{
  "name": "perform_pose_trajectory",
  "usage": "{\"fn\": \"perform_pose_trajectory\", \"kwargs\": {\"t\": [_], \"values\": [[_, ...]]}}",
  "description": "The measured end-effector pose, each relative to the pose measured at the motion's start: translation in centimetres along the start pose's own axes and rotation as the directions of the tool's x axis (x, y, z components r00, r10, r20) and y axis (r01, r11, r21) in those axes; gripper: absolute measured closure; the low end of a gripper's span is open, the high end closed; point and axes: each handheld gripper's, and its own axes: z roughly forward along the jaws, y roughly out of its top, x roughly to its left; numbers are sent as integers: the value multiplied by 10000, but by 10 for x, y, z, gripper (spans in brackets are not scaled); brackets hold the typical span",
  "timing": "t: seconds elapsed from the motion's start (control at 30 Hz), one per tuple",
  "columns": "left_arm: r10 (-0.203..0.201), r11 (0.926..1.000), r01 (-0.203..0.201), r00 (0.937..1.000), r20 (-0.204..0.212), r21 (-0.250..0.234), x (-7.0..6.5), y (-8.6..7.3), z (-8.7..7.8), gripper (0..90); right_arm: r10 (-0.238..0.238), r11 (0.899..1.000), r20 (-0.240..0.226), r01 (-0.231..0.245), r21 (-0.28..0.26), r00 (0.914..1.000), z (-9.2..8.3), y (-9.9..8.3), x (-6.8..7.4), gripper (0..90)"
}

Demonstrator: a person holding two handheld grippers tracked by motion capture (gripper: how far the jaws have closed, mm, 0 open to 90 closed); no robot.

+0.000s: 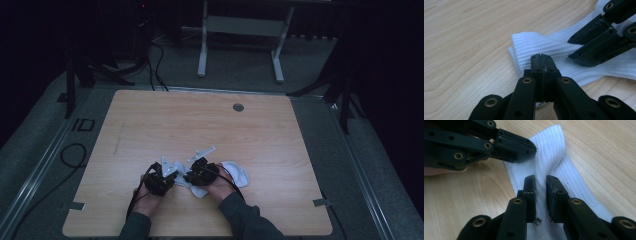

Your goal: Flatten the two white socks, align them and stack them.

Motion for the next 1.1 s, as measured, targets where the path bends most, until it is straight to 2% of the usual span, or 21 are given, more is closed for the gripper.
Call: {"fn": "perform_pose_trajectory", "kwargs": {"t": [0.1, 0.27, 0.37, 0.53, 0.8, 0.97, 1.1], "values": [[-16, 10000, 16, 10000, 15, -8, 0, 0, 0, 891, -205, 9998, 144, 205, -20, 9997, -3, 1, 3, 732], [-61, 10000, 61, 10000, 8, -42, -1, 0, 0, 891, -383, 9992, 85, 384, -142, 9992, -8, 3, 6, 677], [-92, 9999, 92, 10000, 15, -68, -1, 0, 1, 891, -494, 9981, 167, 500, -358, 9986, -19, 5, 6, 639], [-52, 10000, 52, 10000, 14, -54, 0, 0, 0, 891, -709, 9954, 315, 728, -623, 9970, -36, 6, 4, 624], [-63, 10000, 63, 10000, 20, -36, 0, 0, 0, 891, -1064, 9909, 995, 1138, -719, 9893, -59, 10, -4, 618], [-62, 10000, 62, 10000, 26, -32, 0, 0, 0, 890, -1349, 9874, 1468, 1454, -633, 9799, -71, 11, -10, 620], [-61, 10000, 61, 10000, 19, -13, 0, 0, 0, 890, -1348, 9874, 1688, 1465, -592, 9764, -80, 8, -17, 620]]}}
